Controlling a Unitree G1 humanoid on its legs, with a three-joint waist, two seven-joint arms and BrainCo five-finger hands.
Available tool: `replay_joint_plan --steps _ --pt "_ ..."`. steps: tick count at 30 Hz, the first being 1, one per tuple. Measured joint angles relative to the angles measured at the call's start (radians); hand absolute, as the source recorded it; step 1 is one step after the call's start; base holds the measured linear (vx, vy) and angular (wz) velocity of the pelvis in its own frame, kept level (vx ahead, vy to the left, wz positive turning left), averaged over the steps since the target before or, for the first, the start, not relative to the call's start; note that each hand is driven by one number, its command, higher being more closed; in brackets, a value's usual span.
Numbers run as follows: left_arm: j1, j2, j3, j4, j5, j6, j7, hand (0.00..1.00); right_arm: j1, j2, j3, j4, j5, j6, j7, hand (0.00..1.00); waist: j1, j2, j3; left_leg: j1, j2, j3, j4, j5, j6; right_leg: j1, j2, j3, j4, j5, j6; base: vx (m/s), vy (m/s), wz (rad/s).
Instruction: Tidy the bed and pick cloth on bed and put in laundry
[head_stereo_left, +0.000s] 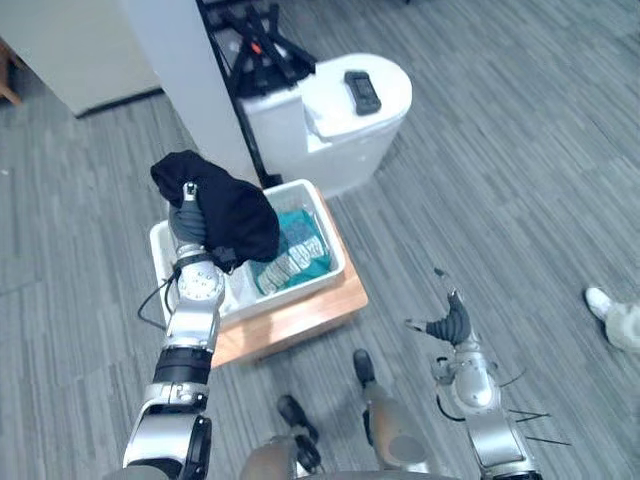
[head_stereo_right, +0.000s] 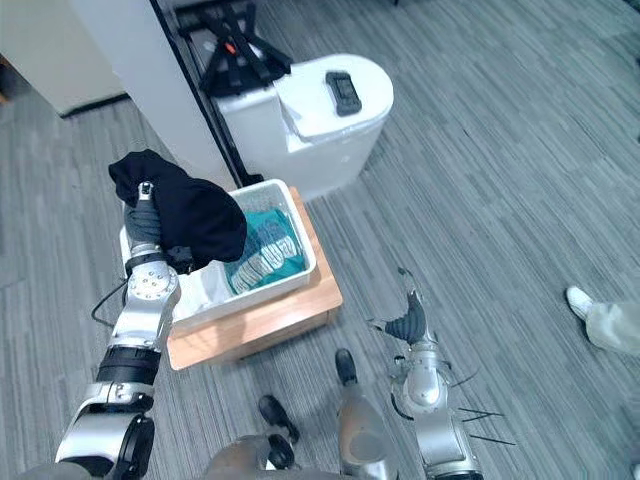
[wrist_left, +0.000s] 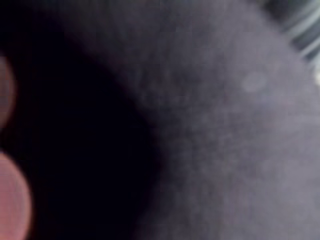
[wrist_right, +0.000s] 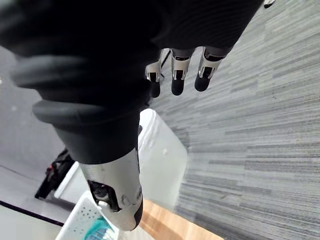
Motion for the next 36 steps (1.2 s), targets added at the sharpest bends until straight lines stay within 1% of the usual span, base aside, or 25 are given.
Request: replay_joint_plan --steps 1,2,4,5,6,7,11,13,15,17,18,19,20,21,22,23,25,26,28,29,30,32,34,35,36 --pt "-0.017 -0.013 -0.001 0.033 0.006 0.006 0.0 0.0 -0.015 0.0 0.005 -0.001 0.0 -0.007 -0.011 0.0 0.0 0.0 0.016 -0.011 0.004 0.009 0.007 -0.005 0.003 -0.012 0.002 0.001 -0.001 0.009 0.003 0.02 0.011 -0.17" --pt "-0.028 -0.031 -0.003 0.066 0.011 0.015 0.0 0.0 -0.019 0.0 0.008 -0.001 0.001 -0.01 -0.019 0.0 -0.001 0.002 0.024 -0.022 0.007 0.019 0.015 -0.014 0.008 -0.019 0.002 0.001 -0.006 0.016 -0.002 0.02 0.016 -0.17" --pt "-0.033 -0.054 -0.008 0.118 0.012 0.022 -0.001 0.0 -0.022 0.003 0.014 -0.001 0.003 -0.011 -0.025 0.0 0.001 0.01 0.031 -0.023 0.017 0.046 0.019 -0.028 0.001 -0.024 0.007 0.012 -0.022 0.039 0.004 0.04 0.028 -0.23" --pt "-0.033 -0.069 -0.009 0.137 0.014 0.029 -0.002 0.0 -0.023 0.007 0.014 -0.001 0.005 -0.011 -0.029 0.0 0.002 0.019 0.038 -0.02 0.033 0.072 0.019 -0.029 0.0 -0.03 0.019 0.02 -0.022 0.062 0.005 0.04 0.029 -0.23" --pt "-0.032 -0.076 -0.01 0.142 0.018 0.035 -0.002 0.0 -0.021 0.011 0.013 0.0 0.005 -0.011 -0.032 0.0 0.0 0.02 0.04 -0.019 0.039 0.082 0.02 -0.029 0.0 -0.032 0.022 0.02 -0.022 0.067 0.007 0.06 0.034 -0.1" --pt "-0.032 -0.092 -0.014 0.145 0.022 0.042 -0.004 0.0 -0.015 0.02 0.009 0.003 0.005 -0.01 -0.034 0.0 0.0 0.019 0.043 -0.016 0.045 0.099 0.02 -0.027 -0.004 -0.032 0.024 0.021 -0.022 0.067 0.006 0.05 0.018 -0.01" --pt "-0.001 -0.115 -0.033 0.144 0.03 0.042 -0.011 0.0 -0.009 0.043 0.0 0.025 0.005 -0.01 -0.034 0.0 0.006 0.023 0.046 0.009 0.055 0.115 0.023 -0.022 -0.012 -0.014 0.034 0.025 -0.022 0.068 0.006 0.05 0.016 -0.09" --pt "0.037 -0.125 -0.032 0.139 0.033 0.04 -0.021 0.0 0.005 0.044 -0.011 0.062 0.005 -0.01 -0.034 0.0 0.006 0.023 0.046 0.04 0.06 0.108 0.019 -0.023 -0.02 0.025 0.039 0.023 -0.038 0.068 0.006 0.03 0.011 0.05" --pt "0.082 -0.124 -0.021 0.12 0.034 0.038 -0.021 0.0 0.014 0.042 -0.023 0.091 0.005 -0.01 -0.034 0.0 0.007 0.031 0.041 0.056 0.064 0.101 0.012 -0.025 -0.019 0.04 0.043 0.021 -0.04 0.067 0.006 0.01 0.004 0.07" --pt "0.15 -0.125 0.001 0.07 0.036 0.036 -0.022 0.0 0.021 0.041 -0.046 0.149 0.005 -0.009 -0.032 0.0 0.009 0.039 0.037 0.081 0.064 0.083 -0.009 -0.016 -0.032 0.066 0.05 0.017 -0.04 0.067 0.006 0.0 0.006 0.14" --pt "0.171 -0.125 0.012 0.056 0.036 0.035 -0.023 0.0 0.023 0.041 -0.053 0.168 0.005 -0.008 -0.032 0.0 0.015 0.042 0.033 0.09 0.066 0.079 -0.014 -0.013 -0.035 0.072 0.053 0.017 -0.041 0.067 0.006 0.0 0.009 0.16" --pt "0.206 -0.125 0.029 0.033 0.036 0.035 -0.023 0.0 0.04 0.041 -0.074 0.193 0.005 -0.004 -0.031 0.0 0.026 0.048 0.025 0.104 0.066 0.065 -0.022 -0.01 -0.04 0.092 0.055 0.012 -0.041 0.057 0.0 0.0 0.004 0.27" --pt "0.256 -0.124 0.052 0.007 0.036 0.033 -0.023 0.0 0.058 0.041 -0.085 0.226 0.005 0.002 -0.029 0.0 0.027 0.05 -0.003 0.112 0.061 0.053 -0.031 -0.004 -0.048 0.105 0.051 -0.002 -0.041 0.034 -0.017 0.0 -0.005 0.31" --pt "0.286 -0.124 0.067 -0.007 0.036 0.031 -0.024 0.0 0.067 0.041 -0.089 0.248 0.005 0.005 -0.027 0.0 0.029 0.05 -0.02 0.12 0.057 0.049 -0.04 0.0 -0.054 0.112 0.049 -0.008 -0.041 0.017 -0.022 0.02 -0.022 0.35" --pt "0.351 -0.126 0.092 -0.024 0.035 0.02 -0.023 0.0 0.085 0.042 -0.098 0.293 0.005 0.007 -0.022 0.0 0.035 0.05 -0.055 0.137 0.05 0.036 -0.055 0.007 -0.06 0.133 0.044 -0.013 -0.041 -0.023 -0.031 0.03 -0.038 0.32" --pt "0.405 -0.134 0.11 -0.031 0.032 0.014 -0.026 0.0 0.103 0.041 -0.119 0.332 0.005 0.007 -0.015 0.0 0.046 0.065 -0.079 0.159 0.05 0.018 -0.075 0.016 -0.072 0.154 0.047 -0.033 -0.041 -0.036 -0.035 0.03 -0.04 0.37" --pt "0.479 -0.168 0.133 -0.05 0.016 0.01 -0.031 0.0 0.124 0.041 -0.155 0.387 0.005 0.011 -0.012 0.0 0.06 0.082 -0.109 0.186 0.049 0.002 -0.111 0.037 -0.077 0.18 0.051 -0.064 -0.041 -0.063 -0.038 0.01 -0.032 0.42" --pt "0.526 -0.187 0.143 -0.051 -0.003 0.003 -0.043 0.0 0.128 0.044 -0.176 0.427 0.005 0.014 -0.01 0.0 0.077 0.086 -0.123 0.197 0.052 0.0 -0.119 0.043 -0.082 0.193 0.053 -0.072 -0.041 -0.07 -0.04 0.0 -0.015 0.33" --pt "0.6 -0.225 0.174 -0.039 -0.032 -0.002 -0.049 0.0 0.126 0.053 -0.202 0.483 0.005 0.02 -0.009 0.0 0.093 0.081 -0.133 0.216 0.056 0.0 -0.119 0.043 -0.082 0.217 0.054 -0.091 -0.041 -0.081 -0.045 -0.01 -0.004 0.22" --pt "0.64 -0.243 0.19 0.002 -0.057 -0.004 -0.06 0.0 0.123 0.078 -0.213 0.519 0.005 0.028 -0.009 0.0 0.105 0.075 -0.142 0.227 0.059 0.0 -0.119 0.043 -0.082 0.233 0.054 -0.1 -0.041 -0.089 -0.048 -0.01 -0.001 0.24" --pt "0.657 -0.252 0.203 0.035 -0.072 -0.004 -0.069 0.0 0.122 0.081 -0.223 0.541 0.005 0.03 -0.009 0.0 0.11 0.071 -0.15 0.233 0.06 0.0 -0.119 0.043 -0.082 0.24 0.054 -0.105 -0.041 -0.091 -0.047 0.0 0.003 0.2" --pt "0.702 -0.28 0.254 0.142 -0.103 -0.001 -0.085 0.0 0.122 0.105 -0.233 0.6 0.012 0.04 -0.009 0.0 0.126 0.058 -0.171 0.247 0.061 0.0 -0.119 0.042 -0.081 0.257 0.052 -0.118 -0.041 -0.1 -0.051 0.0 0.006 0.11" --pt "0.736 -0.3 0.326 0.29 -0.123 0.02 -0.097 0.0 0.11 0.15 -0.252 0.678 0.032 0.048 -0.008 0.0 0.144 0.037 -0.184 0.254 0.06 0.003 -0.119 0.039 -0.079 0.272 0.048 -0.132 -0.042 -0.107 -0.053 -0.01 0.012 0.04" --pt "0.745 -0.302 0.343 0.323 -0.123 0.024 -0.105 0.0 0.103 0.155 -0.27 0.692 0.037 0.047 -0.008 0.0 0.144 0.033 -0.188 0.254 0.06 0.003 -0.119 0.038 -0.078 0.273 0.046 -0.141 -0.042 -0.108 -0.055 0.0 0.0 0.0" --pt "0.759 -0.307 0.386 0.379 -0.123 0.033 -0.113 0.0 0.09 0.16 -0.283 0.725 0.042 0.047 -0.009 0.0 0.149 0.035 -0.192 0.255 0.058 0.008 -0.119 0.034 -0.077 0.272 0.04 -0.157 -0.042 -0.109 -0.055 0.01 0.01 -0.04"
